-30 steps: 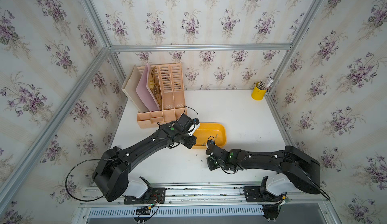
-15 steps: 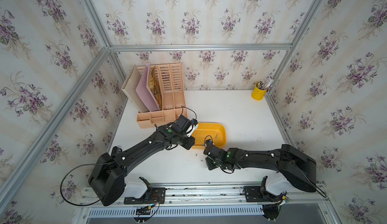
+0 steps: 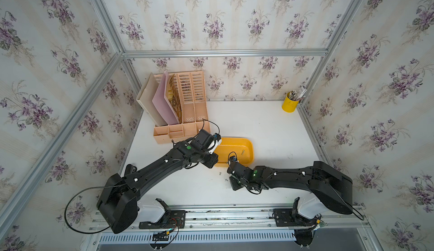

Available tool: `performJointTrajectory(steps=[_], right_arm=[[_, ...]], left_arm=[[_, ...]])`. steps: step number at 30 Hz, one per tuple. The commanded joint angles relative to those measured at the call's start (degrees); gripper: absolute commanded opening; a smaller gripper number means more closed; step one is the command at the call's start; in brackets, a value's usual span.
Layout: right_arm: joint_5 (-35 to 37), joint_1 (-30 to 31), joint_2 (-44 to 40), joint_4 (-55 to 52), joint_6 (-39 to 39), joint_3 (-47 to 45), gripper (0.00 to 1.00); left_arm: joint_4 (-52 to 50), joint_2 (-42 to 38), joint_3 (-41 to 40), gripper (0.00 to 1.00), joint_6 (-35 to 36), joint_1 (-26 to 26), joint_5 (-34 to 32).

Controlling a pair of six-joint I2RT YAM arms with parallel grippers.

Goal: Put the screws on the desktop into the storage box
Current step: Pick up the screw from the center of the board, then place the screw in the storage box.

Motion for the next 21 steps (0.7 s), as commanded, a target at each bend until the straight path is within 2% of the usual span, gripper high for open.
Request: performJointTrajectory(steps=[1,8,13,17,21], right_arm=[[-2.79,-0.15,-2.46,-6.63,-1.99,1.71,0.00],[-3.95,-3.84,-5.69,-9.12,-6.45,9.51,0.00],[-5.79,-10.01,-7.74,-9.86,-10.67,13.66,0.00],[-9.53,-17.74,-4.71,-7.03,-14.36,16.03,0.00],[-12.07,-22.50,1.77,-5.39,-17.22,18.92,0.00]], left_arm=[[0.19,-0.93,-1.51,0.45,-1.38,0.07,1.51],[-1.11,-4.72,-2.91,0.45,-1.62,0.04,3.89],[-0.03,-8.01,-4.78,0.45,-2.39,-0.22,7.07],[4.44,-8.22,-7.84,0.45,-4.85,-1.49,11.07],[7.57,-6.63,-8.49,0.45,-7.14,-5.38,10.36]])
